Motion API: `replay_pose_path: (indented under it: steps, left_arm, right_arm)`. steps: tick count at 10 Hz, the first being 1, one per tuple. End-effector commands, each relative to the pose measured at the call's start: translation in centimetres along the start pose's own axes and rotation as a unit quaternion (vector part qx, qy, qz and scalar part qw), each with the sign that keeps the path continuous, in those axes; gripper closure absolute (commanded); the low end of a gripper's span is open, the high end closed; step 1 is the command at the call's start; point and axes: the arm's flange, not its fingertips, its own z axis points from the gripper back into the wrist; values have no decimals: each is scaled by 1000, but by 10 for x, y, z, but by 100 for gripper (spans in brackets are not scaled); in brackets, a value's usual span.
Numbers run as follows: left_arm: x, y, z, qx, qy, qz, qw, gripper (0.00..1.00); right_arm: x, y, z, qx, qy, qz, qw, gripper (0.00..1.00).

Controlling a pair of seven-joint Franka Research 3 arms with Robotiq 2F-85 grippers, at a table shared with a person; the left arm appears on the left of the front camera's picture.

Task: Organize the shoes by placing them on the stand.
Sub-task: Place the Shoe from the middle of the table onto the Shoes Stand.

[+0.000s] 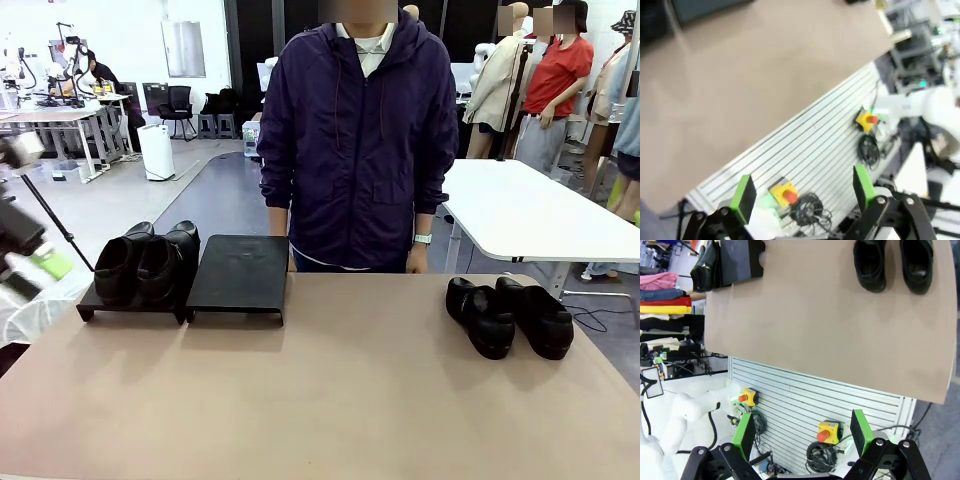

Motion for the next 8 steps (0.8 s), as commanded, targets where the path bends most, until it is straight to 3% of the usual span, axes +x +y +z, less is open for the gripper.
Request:
replay_pose_path:
  steps: [1, 2, 3, 8]
  left_arm:
    - [-21, 33, 7, 7, -69, 81, 994, 0]
    - [-8, 61, 5, 17, -80, 131, 988, 0]
    - [-22, 15, 6, 4, -31, 41, 999, 0]
    - [-22, 15, 6, 4, -31, 41, 999, 0]
  right_arm:
    - [0, 2, 1, 3, -1, -1, 1000, 0]
    - [0, 2, 1, 3, -1, -1, 1000, 0]
    - [0, 2, 1, 3, -1, -1, 1000, 0]
    - [0, 2, 1, 3, -1, -1, 1000, 0]
